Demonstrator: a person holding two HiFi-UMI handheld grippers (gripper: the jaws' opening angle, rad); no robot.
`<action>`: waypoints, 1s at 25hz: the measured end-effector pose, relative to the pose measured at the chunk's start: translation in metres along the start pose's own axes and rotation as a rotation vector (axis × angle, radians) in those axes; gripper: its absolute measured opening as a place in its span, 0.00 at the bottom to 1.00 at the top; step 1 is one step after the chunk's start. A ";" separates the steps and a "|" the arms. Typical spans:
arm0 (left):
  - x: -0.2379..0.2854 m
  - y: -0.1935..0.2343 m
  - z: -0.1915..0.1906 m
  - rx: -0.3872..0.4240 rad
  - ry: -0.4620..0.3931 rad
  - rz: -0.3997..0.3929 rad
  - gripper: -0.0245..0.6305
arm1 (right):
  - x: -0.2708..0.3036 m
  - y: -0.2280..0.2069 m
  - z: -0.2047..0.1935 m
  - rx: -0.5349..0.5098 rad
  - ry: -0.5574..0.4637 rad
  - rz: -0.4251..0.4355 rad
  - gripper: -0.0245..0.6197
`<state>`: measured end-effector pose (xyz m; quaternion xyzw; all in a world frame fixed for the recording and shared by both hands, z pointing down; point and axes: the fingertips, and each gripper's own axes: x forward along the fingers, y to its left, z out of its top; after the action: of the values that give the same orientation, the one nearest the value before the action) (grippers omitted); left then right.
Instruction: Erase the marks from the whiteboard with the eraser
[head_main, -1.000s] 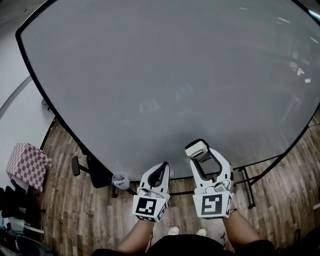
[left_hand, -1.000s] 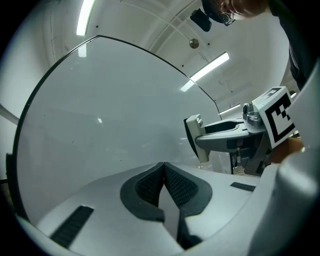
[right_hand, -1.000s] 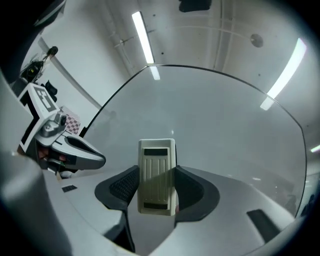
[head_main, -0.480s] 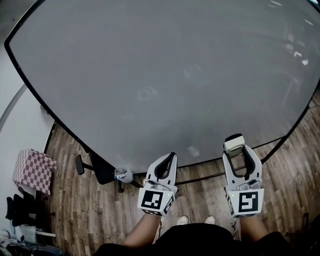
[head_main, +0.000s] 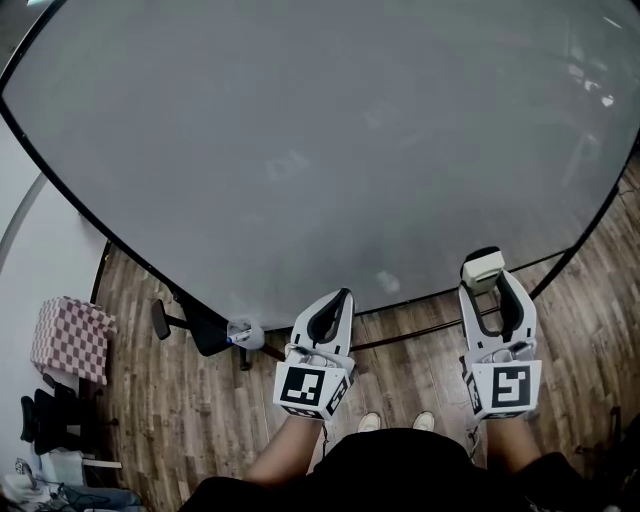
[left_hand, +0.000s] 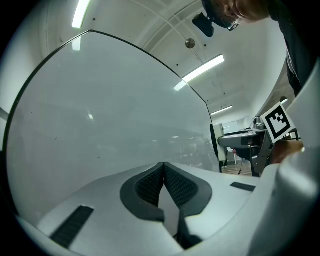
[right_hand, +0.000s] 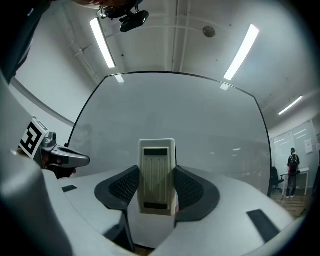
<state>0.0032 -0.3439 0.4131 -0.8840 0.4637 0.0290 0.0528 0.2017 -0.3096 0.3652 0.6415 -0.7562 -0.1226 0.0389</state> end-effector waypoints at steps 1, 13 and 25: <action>0.001 -0.001 0.001 0.006 -0.002 -0.001 0.07 | 0.000 0.001 0.001 0.007 -0.006 0.000 0.42; -0.003 -0.004 0.011 0.023 -0.021 0.015 0.07 | -0.003 0.008 0.005 0.000 -0.010 0.022 0.42; -0.007 -0.001 0.007 0.019 -0.008 0.026 0.07 | 0.003 0.015 0.003 -0.028 0.002 0.047 0.42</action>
<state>-0.0005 -0.3368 0.4065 -0.8773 0.4750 0.0289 0.0629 0.1862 -0.3098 0.3653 0.6232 -0.7692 -0.1318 0.0513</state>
